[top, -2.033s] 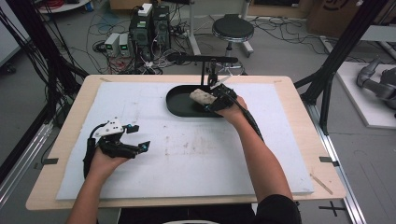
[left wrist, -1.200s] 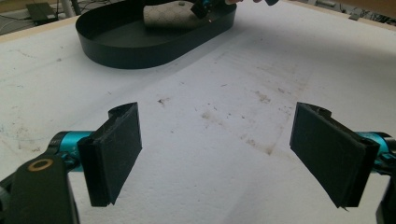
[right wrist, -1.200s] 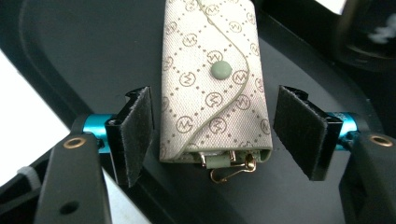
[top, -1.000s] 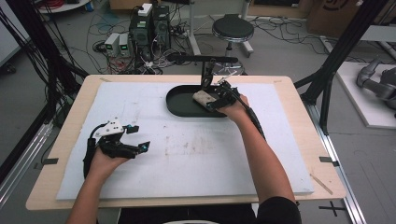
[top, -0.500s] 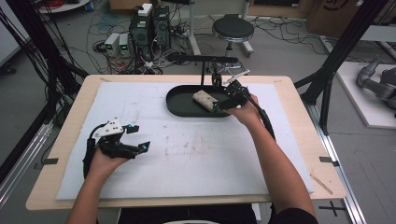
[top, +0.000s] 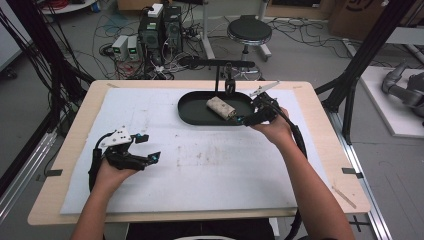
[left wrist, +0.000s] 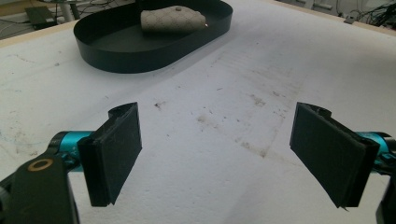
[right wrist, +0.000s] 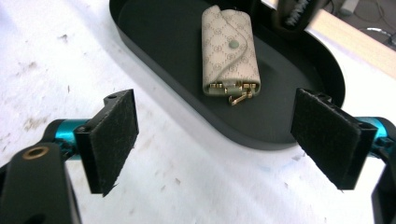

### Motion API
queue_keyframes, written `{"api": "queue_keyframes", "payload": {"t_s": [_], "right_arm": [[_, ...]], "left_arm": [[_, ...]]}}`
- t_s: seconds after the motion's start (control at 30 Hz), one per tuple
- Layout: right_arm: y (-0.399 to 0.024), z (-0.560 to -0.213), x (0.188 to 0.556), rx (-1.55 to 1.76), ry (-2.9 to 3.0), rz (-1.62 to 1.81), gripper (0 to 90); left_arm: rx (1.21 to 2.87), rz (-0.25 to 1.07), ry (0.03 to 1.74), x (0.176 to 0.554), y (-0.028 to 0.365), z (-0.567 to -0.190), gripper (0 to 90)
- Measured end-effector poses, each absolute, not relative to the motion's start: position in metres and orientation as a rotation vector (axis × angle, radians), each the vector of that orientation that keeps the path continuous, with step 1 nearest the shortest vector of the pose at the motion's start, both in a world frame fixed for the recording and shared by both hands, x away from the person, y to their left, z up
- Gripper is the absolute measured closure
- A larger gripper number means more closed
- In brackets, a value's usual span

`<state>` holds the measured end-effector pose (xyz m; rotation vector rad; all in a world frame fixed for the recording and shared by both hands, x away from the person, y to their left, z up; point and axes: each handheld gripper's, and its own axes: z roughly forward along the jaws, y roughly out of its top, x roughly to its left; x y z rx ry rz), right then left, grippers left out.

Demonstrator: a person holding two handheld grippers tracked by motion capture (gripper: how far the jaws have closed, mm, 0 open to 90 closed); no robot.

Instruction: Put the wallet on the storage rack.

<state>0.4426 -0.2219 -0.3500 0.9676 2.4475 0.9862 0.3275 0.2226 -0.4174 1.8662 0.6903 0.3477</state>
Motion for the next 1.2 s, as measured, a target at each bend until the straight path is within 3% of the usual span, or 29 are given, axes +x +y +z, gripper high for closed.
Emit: {"api": "queue_keyframes", "payload": {"t_s": [0.7, 1.2], "right_arm": [[-0.286, -0.397, 0.368, 1.069, 2.338, 1.204, 15.8], [-0.292, -0.42, 0.354, 1.083, 2.329, 1.22, 15.9]], "left_arm": [[1.888, 0.332, 0.691, 0.327, 0.215, -0.423, 16.7], [1.893, 0.332, 0.705, 0.331, 0.212, -0.426, 16.7]]}}
